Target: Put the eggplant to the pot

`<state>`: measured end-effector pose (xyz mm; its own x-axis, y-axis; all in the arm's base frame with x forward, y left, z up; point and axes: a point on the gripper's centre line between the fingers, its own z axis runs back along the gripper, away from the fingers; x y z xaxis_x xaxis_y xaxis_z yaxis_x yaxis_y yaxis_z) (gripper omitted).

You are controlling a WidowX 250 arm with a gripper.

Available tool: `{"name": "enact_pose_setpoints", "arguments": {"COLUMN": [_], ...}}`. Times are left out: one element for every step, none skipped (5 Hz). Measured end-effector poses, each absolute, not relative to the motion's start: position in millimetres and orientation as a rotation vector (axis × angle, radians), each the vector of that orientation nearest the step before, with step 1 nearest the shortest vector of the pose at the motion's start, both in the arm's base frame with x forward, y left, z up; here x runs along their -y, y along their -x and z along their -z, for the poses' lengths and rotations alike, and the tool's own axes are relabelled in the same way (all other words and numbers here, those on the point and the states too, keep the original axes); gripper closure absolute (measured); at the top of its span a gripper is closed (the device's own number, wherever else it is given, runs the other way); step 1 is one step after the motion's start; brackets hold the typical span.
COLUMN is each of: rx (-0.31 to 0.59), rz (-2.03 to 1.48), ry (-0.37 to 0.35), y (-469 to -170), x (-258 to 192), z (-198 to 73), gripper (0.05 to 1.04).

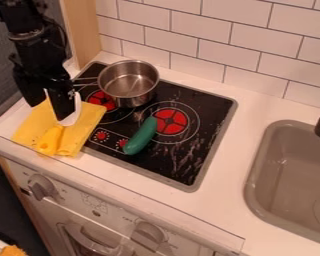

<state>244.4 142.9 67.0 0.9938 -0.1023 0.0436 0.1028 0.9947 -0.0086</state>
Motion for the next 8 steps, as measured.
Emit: {"name": "enact_pose_setpoints", "arguments": {"rx": [0.019, 0.031, 0.044, 0.049, 0.002, -0.028, -0.031, -0.022], "rz": [0.099, 0.179, 0.296, 0.407, 0.428, 0.430, 0.432, 0.437], "ry": [0.027, 0.026, 0.017, 0.016, 0.017, 0.008, 0.000, 0.000], "y": [-242, -257, -272, -277, -277, -276, -277, -277], "x": [-141, -109, -74, -48, -41, -43, -45, -44], "z": [-59, -53, -49, -42, -23, -12, -8, -6], "gripper": [0.083, 0.083, 0.083, 0.083, 0.083, 0.083, 0.137, 0.420]}}
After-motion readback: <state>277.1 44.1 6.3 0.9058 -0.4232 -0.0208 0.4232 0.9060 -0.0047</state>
